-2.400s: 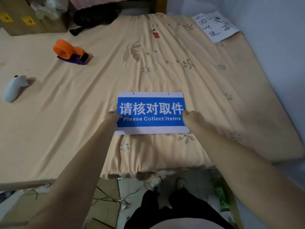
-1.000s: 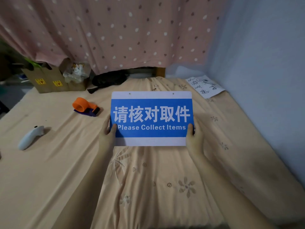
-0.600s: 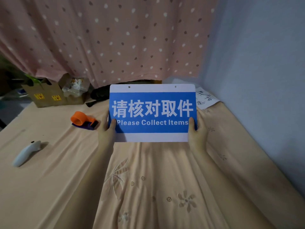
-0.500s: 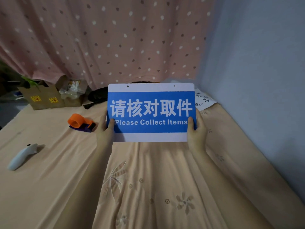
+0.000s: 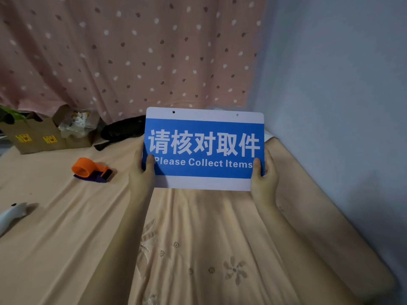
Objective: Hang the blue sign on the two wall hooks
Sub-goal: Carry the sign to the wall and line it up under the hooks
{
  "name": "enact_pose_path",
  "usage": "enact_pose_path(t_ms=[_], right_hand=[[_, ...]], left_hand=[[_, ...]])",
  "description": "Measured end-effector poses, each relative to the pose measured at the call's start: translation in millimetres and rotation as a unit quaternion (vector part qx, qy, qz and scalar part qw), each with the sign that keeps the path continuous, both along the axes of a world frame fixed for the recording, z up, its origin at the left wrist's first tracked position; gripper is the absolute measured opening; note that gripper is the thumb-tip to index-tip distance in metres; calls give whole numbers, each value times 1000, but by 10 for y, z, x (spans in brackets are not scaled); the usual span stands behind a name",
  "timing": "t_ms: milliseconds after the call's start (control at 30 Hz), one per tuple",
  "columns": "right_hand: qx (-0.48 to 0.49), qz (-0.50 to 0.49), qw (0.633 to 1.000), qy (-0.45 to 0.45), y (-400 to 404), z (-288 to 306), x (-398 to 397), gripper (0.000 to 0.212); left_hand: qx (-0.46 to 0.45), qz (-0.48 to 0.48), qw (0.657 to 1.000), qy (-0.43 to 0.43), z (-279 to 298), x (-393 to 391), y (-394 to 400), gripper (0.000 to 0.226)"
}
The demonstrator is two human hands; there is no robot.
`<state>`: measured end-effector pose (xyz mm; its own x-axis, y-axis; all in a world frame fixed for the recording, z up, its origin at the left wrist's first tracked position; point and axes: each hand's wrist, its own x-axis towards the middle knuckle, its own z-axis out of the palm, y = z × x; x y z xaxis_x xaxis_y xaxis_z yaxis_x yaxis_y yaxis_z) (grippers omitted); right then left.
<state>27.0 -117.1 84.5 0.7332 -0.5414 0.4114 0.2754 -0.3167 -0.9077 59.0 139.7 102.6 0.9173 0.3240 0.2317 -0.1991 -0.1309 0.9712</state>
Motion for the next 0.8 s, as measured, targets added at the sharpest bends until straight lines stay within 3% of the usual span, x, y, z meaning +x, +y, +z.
enact_pose_path(t_ms=[233, 667, 800], right_hand=[[20, -26, 999, -33, -349, 156, -199, 37], [6, -117, 992, -34, -1319, 246, -798, 44], [12, -149, 988, -44, -1578, 266, -1005, 43]], left_hand=[[-28, -6, 999, -15, 81, 34, -416, 44], [-76, -108, 991, -11, 139, -190, -1527, 44], [-49, -137, 989, -25, 149, -238, -1837, 44]])
